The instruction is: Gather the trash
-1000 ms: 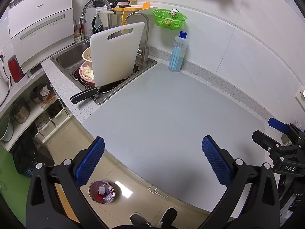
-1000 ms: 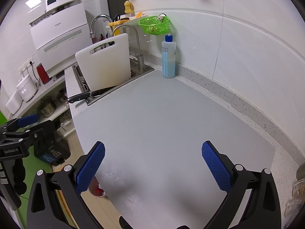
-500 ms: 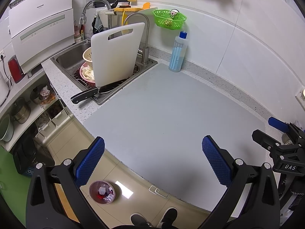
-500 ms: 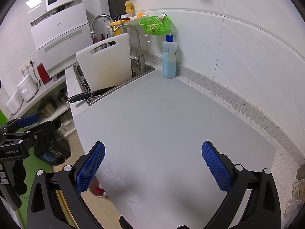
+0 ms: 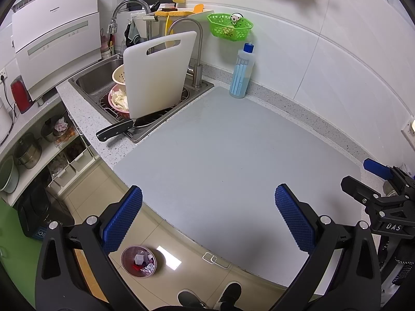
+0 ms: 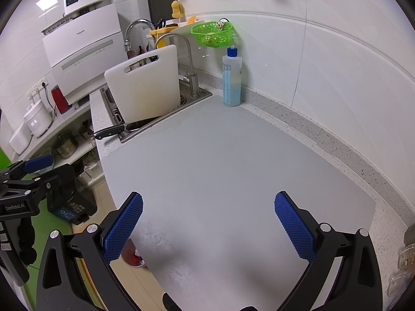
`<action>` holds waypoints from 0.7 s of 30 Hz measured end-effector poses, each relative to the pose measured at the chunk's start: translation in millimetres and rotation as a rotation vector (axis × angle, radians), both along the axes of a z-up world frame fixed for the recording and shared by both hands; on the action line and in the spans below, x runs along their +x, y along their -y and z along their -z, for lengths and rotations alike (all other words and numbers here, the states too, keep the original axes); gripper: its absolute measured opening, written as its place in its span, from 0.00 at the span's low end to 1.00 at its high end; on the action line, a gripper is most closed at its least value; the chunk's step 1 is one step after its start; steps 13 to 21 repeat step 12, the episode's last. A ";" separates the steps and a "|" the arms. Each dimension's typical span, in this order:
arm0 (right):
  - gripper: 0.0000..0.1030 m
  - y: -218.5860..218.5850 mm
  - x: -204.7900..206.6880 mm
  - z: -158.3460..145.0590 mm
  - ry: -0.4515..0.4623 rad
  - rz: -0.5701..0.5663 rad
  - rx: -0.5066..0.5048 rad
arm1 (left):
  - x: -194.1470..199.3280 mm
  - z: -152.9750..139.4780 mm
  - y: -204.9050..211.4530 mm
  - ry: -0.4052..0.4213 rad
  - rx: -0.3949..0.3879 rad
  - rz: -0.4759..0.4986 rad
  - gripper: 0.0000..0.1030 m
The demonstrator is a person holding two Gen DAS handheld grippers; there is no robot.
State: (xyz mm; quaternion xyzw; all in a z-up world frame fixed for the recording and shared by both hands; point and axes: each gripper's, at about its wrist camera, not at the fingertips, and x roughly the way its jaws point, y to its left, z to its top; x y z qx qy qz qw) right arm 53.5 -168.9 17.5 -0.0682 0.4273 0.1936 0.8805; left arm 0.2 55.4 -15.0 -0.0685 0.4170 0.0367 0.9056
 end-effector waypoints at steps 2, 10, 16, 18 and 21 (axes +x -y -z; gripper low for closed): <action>0.95 0.0 -0.3 0.1 -0.001 0.001 0.000 | 0.1 0.4 -0.1 -0.001 0.006 0.001 0.97; 0.95 1.3 0.3 4.2 -0.012 0.000 0.002 | 3.5 0.6 6.7 0.006 0.024 0.013 0.97; 0.95 2.6 1.5 5.3 -0.013 0.000 0.003 | 4.1 1.0 8.6 0.012 0.031 0.018 0.97; 0.95 2.6 1.5 5.3 -0.013 0.000 0.003 | 4.1 1.0 8.6 0.012 0.031 0.018 0.97; 0.95 2.6 1.5 5.3 -0.013 0.000 0.003 | 4.1 1.0 8.6 0.012 0.031 0.018 0.97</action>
